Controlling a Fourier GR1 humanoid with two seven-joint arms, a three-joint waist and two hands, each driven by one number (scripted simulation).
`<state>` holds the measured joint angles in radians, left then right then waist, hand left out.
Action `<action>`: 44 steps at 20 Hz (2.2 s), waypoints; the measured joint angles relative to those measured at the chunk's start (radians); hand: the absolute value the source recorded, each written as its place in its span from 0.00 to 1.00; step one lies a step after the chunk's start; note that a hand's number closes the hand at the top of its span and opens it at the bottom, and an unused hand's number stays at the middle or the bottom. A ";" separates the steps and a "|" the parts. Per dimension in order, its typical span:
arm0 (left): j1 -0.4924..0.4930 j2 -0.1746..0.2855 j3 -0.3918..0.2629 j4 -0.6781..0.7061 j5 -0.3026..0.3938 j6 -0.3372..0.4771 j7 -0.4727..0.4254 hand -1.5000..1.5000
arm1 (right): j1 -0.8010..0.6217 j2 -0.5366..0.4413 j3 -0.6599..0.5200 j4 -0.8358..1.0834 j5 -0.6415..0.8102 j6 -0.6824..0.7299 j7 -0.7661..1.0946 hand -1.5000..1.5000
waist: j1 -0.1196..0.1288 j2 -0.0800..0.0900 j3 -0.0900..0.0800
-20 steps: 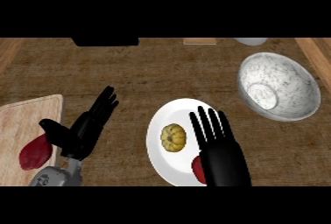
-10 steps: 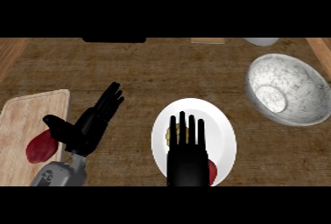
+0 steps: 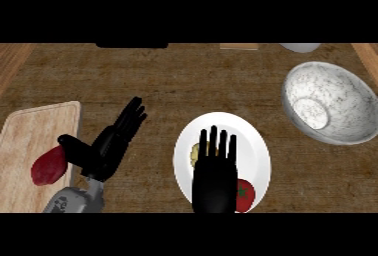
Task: Pick the squash from the plate and place it in the bowl
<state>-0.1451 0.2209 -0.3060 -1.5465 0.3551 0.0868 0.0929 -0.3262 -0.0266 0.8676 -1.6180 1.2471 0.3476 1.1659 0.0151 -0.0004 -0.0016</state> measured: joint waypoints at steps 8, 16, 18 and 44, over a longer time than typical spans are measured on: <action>-0.011 -0.003 0.014 -0.002 -0.003 -0.007 0.018 0.50 | -0.057 0.002 0.005 0.090 -0.060 0.009 0.014 0.00 | 0.003 0.000 0.001; -0.008 -0.011 0.022 -0.003 -0.016 -0.013 0.017 0.50 | -0.094 0.003 0.008 0.164 -0.083 -0.017 0.023 0.00 | 0.001 0.000 0.001; -0.007 -0.004 0.031 -0.012 -0.011 -0.020 0.028 0.50 | -0.104 0.003 0.010 0.183 -0.084 -0.030 0.024 0.00 | 0.002 0.000 0.001; -0.005 -0.043 0.096 0.032 -0.051 -0.076 0.010 0.50 | -0.171 0.027 -0.060 0.379 -0.047 -0.189 -0.087 1.00 | -0.006 -0.009 0.002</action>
<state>-0.1503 0.1775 -0.2102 -1.5141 0.3042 0.0106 0.1025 -0.4970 0.0003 0.8078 -1.2385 1.1998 0.1587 1.0788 0.0092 -0.0090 0.0000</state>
